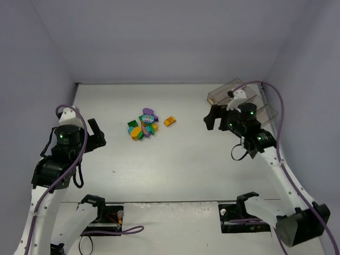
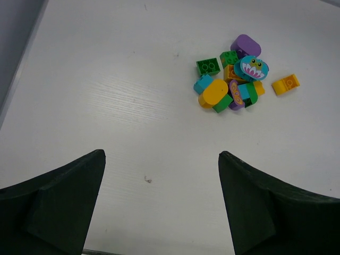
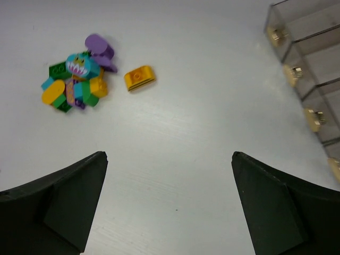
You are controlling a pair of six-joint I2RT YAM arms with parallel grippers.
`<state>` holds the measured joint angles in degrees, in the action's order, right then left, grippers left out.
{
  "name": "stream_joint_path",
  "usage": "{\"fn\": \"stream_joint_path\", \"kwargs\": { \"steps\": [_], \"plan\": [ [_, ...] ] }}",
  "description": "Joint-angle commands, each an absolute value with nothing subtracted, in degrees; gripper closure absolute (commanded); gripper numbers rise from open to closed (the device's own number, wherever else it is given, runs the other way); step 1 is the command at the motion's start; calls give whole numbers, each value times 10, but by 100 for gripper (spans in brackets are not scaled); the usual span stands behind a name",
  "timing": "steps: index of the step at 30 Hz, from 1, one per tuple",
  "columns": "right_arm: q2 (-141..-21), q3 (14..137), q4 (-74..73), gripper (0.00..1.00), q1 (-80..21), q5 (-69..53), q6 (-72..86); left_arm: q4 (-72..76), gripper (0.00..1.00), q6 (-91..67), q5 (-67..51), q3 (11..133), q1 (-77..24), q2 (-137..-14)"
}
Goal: Sort the legos into containers by color
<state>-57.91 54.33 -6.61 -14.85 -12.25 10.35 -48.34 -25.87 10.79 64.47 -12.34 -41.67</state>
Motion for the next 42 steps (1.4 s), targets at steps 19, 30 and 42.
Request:
{"fn": "stream_joint_path", "kwargs": {
  "steps": [19, 30, 42],
  "plan": [
    [-1116, 836, -6, 0, -348, -2, 77, -526, 19, -301, 47, 648, -124, -425],
    [-1264, 921, -5, 0, -353, -2, 8, -534, 19, -303, 32, 635, -124, -414],
    [-1300, 926, 16, 26, -346, 6, -25, -534, 19, -302, 24, 635, -124, -420]
  ]
}}
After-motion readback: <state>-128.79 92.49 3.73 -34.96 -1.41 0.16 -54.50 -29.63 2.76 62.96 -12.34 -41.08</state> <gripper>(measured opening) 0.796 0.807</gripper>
